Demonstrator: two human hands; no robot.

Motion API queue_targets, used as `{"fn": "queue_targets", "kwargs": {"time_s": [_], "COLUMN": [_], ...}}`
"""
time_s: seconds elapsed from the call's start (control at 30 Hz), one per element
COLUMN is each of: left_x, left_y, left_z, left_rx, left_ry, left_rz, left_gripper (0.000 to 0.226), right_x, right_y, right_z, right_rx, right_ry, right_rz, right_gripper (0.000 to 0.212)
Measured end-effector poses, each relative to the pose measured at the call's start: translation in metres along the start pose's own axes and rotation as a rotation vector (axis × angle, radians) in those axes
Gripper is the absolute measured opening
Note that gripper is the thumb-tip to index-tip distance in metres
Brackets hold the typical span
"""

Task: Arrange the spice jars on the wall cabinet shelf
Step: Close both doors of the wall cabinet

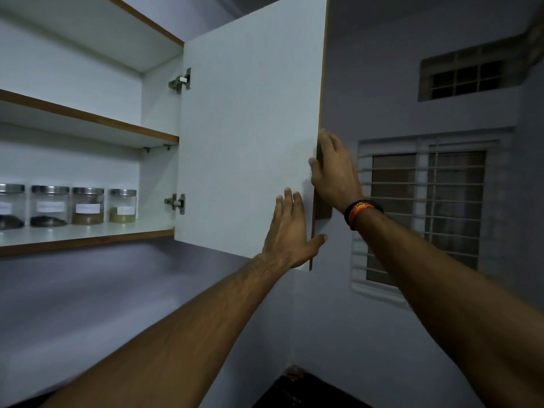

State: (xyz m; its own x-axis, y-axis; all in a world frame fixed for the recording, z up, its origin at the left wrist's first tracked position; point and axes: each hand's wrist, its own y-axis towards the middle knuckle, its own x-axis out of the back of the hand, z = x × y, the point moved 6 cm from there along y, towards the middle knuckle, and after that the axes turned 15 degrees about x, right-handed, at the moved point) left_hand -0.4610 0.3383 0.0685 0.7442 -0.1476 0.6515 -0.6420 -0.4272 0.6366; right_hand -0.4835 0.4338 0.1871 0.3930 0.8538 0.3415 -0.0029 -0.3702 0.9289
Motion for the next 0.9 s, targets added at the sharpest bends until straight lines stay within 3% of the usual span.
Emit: {"fn": "queue_targets", "kwargs": {"time_s": [0.13, 0.37, 0.63, 0.9], "left_x": [-0.010, -0.005, 0.029, 0.097], "left_y": [0.024, 0.034, 0.000, -0.057], "left_z": [-0.001, -0.002, 0.013, 0.053], "left_rx": [0.054, 0.076, 0.056, 0.059], "left_ry": [0.009, 0.042, -0.024, -0.174], "left_rz": [-0.011, -0.057, -0.034, -0.043], "left_gripper": [0.123, 0.139, 0.140, 0.133], "right_x": [-0.018, -0.042, -0.021, -0.007], "right_y": [0.011, 0.015, 0.015, 0.021], "right_z": [-0.018, -0.026, 0.019, 0.117], "right_rx": [-0.231, -0.410, -0.381, -0.198], "right_ry": [0.350, 0.411, 0.396, 0.386], "right_rz": [-0.153, -0.286, -0.336, -0.371], "right_gripper": [0.030, 0.030, 0.023, 0.027]}}
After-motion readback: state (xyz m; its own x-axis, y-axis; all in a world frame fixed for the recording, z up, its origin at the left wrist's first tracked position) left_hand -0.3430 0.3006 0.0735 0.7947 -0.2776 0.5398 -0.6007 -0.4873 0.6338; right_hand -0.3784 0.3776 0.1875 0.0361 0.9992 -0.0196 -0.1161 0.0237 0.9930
